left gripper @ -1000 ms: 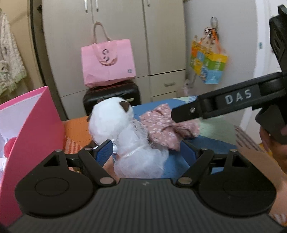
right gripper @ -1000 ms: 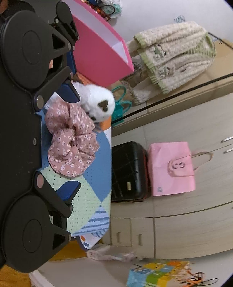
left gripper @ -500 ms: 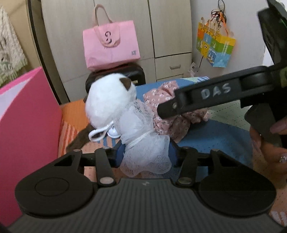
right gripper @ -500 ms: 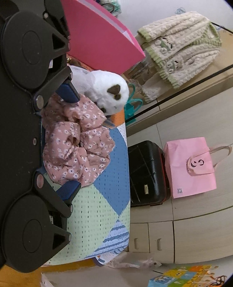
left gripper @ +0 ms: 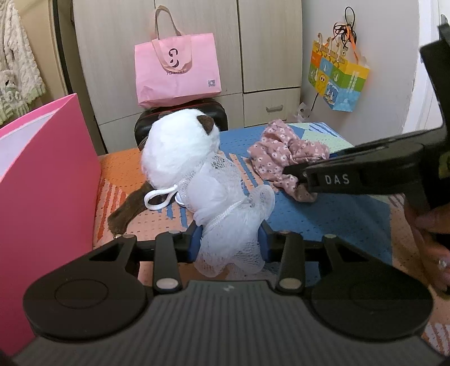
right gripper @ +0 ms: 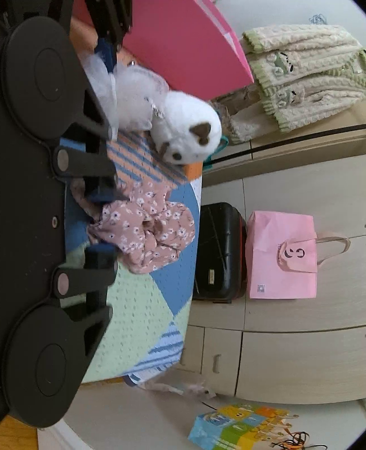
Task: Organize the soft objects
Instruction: 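Move both tools back toward the white plush and pink scrunchie, then grasp the white mesh puff with the left tool while the right tool grasps the pink scrunchie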
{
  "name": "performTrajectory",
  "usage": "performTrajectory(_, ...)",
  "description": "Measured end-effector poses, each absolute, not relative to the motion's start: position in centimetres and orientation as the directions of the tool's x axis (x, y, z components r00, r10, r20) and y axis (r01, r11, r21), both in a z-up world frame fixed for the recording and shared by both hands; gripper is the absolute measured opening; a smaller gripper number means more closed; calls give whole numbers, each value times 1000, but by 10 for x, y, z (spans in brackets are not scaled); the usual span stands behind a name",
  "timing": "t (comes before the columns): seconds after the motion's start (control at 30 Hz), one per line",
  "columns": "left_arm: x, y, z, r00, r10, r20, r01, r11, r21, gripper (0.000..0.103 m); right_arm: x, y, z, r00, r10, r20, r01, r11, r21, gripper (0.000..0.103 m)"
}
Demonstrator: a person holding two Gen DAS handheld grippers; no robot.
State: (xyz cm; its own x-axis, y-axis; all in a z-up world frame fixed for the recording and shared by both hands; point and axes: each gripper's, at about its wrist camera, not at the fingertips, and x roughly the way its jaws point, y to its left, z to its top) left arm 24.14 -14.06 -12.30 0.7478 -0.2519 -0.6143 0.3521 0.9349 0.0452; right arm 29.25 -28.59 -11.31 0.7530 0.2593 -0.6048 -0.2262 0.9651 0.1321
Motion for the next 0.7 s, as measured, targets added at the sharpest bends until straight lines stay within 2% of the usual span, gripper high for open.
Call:
performTrajectory(0.1,238,-138,-121,744,-265,-613,356,934,28,37,284,-286,-112,760,252,-599,-204,968,149,19)
performTrajectory(0.3,226,-132,-118,725,-312,-614,372,928,-32,37,246,-295,-108,781,248,-573,-117,960,255,18)
performTrajectory(0.57,204,-126,-110,719,-339,-607,393,918,-48,37,198,-291,-107,797,194,-572,-70,970,232,18)
performTrajectory(0.7,192,-118,-106,708,-365,-605,401,912,-82,37,182,-290,-108,775,224,-591,-85,964,254,18)
